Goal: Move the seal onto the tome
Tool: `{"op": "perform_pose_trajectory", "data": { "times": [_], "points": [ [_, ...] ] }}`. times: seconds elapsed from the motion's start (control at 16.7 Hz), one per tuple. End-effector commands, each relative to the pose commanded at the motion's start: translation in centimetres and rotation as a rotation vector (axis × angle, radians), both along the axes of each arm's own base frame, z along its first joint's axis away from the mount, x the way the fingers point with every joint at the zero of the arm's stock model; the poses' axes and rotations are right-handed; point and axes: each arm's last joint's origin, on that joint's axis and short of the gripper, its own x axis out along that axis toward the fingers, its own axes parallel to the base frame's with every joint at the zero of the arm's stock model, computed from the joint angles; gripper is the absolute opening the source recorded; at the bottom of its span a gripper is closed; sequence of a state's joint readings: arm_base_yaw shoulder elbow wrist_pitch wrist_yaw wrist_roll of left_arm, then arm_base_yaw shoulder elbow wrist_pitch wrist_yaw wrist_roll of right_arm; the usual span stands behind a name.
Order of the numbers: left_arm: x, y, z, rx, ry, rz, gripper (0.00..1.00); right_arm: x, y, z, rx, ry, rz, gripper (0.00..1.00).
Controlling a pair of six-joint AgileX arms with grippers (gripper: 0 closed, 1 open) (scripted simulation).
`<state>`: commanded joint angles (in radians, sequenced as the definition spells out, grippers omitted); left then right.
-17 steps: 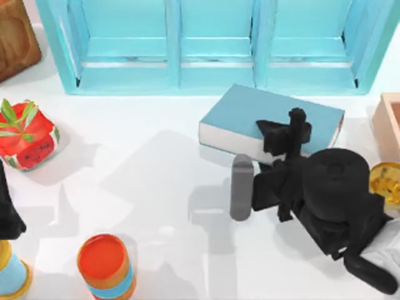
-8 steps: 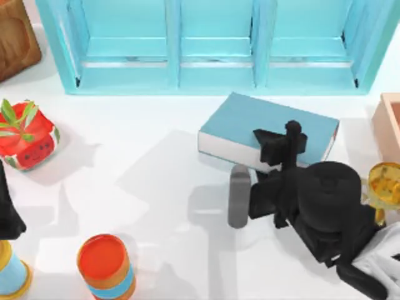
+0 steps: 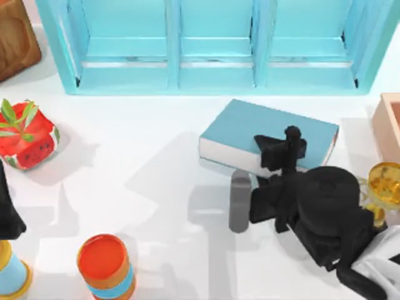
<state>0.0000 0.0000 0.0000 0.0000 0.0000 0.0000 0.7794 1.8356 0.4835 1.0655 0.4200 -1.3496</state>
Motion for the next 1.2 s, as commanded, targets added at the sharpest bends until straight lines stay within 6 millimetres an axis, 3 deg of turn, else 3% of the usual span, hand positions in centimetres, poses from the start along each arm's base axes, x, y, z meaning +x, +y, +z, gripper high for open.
{"op": "perform_pose_trajectory", "data": {
  "times": [0.6, 1.2],
  "points": [
    [0.00, 0.00, 0.00, 0.000, 0.000, 0.000, 1.00, 0.00, 0.00, 0.00, 0.000, 0.000, 0.000, 0.98],
    [0.00, 0.00, 0.00, 0.000, 0.000, 0.000, 1.00, -0.10, -0.01, -0.08, -0.002, 0.004, 0.000, 1.00]
  ]
}}
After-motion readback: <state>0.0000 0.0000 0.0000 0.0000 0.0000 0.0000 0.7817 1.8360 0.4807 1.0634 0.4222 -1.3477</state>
